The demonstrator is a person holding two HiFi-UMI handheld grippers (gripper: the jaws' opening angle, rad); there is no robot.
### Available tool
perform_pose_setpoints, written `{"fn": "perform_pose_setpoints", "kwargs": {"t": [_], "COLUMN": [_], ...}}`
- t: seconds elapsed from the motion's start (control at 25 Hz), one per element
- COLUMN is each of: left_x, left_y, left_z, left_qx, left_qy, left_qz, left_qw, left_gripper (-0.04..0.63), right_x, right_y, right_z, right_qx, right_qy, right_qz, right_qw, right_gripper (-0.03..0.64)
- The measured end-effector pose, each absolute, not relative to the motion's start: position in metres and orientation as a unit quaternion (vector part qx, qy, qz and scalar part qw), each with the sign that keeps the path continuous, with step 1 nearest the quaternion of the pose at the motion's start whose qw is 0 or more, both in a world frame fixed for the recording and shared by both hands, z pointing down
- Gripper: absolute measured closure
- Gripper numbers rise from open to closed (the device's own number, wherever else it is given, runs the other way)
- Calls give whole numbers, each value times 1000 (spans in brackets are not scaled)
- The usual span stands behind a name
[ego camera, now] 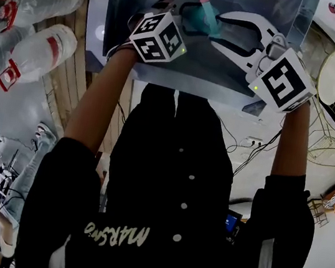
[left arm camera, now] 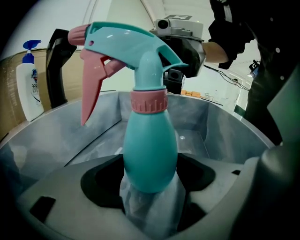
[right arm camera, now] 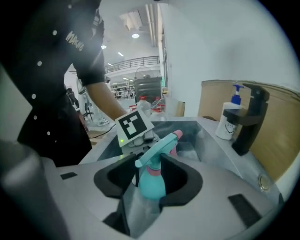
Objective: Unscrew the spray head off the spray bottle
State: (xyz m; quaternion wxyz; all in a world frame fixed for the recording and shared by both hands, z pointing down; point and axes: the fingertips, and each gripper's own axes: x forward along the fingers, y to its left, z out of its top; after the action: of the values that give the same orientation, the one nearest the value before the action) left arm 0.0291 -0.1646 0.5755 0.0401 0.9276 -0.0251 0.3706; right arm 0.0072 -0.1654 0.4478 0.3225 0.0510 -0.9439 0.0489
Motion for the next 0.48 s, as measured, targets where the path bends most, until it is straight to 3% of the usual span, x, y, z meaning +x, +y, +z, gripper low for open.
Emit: {"fn": "perform_pose_setpoints", "kwargs": {"t": [0.2,0.48], "left_x": [28,28], "left_y": [-164,-164], "left_z": [576,576], "left_qx": [928,929], "left_qy": [-27,-29], "left_qz": [368,368], "left_qw": [42,37], "left_gripper": [232,232], "right_x": [6,-5], "right_y": [-172,-188], "right_z": [450,456], "right_qx": [144,402], "right_qy": [-923,-856], "right_qz": [65,184], "right_qw": [351,269], "right_gripper": [395,376]}}
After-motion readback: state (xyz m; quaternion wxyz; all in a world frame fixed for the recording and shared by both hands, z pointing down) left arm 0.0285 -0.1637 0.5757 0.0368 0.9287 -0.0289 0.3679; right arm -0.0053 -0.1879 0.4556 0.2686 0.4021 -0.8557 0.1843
